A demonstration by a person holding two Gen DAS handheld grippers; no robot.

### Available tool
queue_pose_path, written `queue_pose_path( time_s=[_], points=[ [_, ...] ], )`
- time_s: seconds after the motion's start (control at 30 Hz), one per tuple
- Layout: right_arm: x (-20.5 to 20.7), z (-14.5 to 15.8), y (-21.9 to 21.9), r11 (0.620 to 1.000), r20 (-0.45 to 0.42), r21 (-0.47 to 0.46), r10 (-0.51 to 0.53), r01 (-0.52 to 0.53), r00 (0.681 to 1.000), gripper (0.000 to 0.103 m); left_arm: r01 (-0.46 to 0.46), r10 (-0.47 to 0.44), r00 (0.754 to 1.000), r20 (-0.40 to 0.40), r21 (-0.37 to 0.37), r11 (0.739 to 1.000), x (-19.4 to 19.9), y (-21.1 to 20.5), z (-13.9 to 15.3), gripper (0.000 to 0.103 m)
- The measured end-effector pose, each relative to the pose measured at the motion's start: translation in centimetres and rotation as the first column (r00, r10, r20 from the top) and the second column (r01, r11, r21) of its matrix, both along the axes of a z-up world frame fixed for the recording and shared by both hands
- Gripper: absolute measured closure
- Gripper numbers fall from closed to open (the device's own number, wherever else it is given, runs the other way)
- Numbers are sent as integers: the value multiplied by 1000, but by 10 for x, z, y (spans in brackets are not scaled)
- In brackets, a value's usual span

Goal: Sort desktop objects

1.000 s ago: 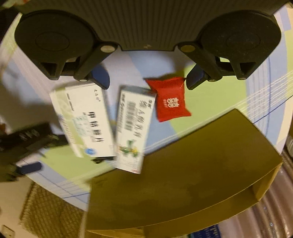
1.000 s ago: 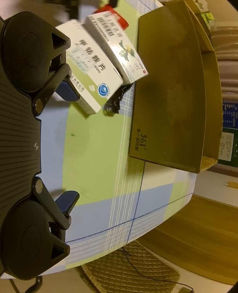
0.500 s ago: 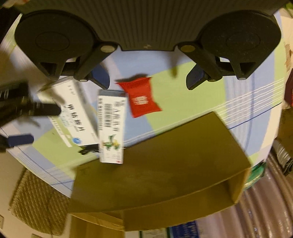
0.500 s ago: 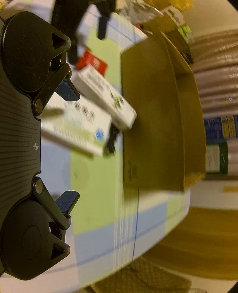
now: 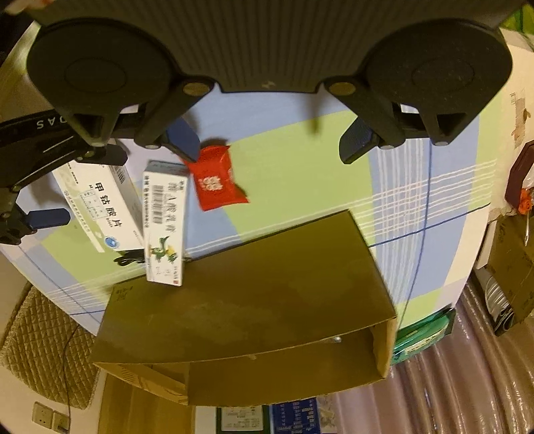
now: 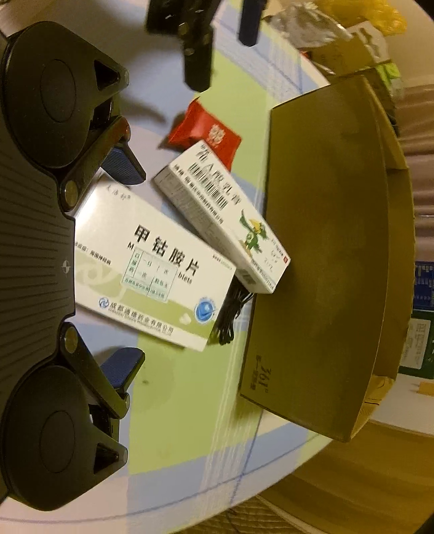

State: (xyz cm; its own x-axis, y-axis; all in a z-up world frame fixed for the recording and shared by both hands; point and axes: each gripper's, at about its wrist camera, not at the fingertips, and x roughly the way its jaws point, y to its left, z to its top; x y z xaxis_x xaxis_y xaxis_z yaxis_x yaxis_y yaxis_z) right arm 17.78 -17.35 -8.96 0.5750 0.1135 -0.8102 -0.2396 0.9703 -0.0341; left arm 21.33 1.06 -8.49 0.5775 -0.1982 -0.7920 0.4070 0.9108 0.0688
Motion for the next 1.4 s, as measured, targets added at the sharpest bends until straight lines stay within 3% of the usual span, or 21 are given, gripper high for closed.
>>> queue_pose_path(
  time_s=[0.07,0.1,0.17,0.43,0.5,0.57,0.8,0.97,1.2,1.4],
  points=[
    [-2,2,-10,1000,4,-3,-16,16,1000,6,17,-17,1000,1,-4,1000,0,-6,-1,15],
    [-4,3,-15,1000,5,-3,-17,18,1000,20,30,-30,1000,2,-6,1000,0,-11,-1,15],
    [-5,4,-26,1000,-6,-3,-30,30,1000,35,46,-46,999,3,-13,999,0,-18,-1,15],
    [-7,10,-64,994,14,11,-107,107,994,35,128,-125,991,44,-57,990,6,-56,2,17],
    [-7,10,-70,992,17,18,-123,122,992,35,158,-155,987,51,-64,985,9,-67,2,23],
    [-6,10,-77,991,15,26,-130,129,991,35,190,-187,981,48,-56,980,13,-77,-2,36],
    [-4,6,-90,989,2,58,-139,139,990,35,236,-235,972,20,-15,972,24,-101,-22,47],
    [-1,5,-90,988,4,68,-138,137,990,35,237,-237,972,13,7,972,31,-107,-32,70],
    [-7,14,-85,989,10,103,-106,105,994,35,180,-182,980,-79,-31,983,9,-100,-27,70],
    [-29,15,-82,994,5,75,-80,79,997,35,146,-148,981,-126,-26,989,-29,-88,-27,70]
  ],
)
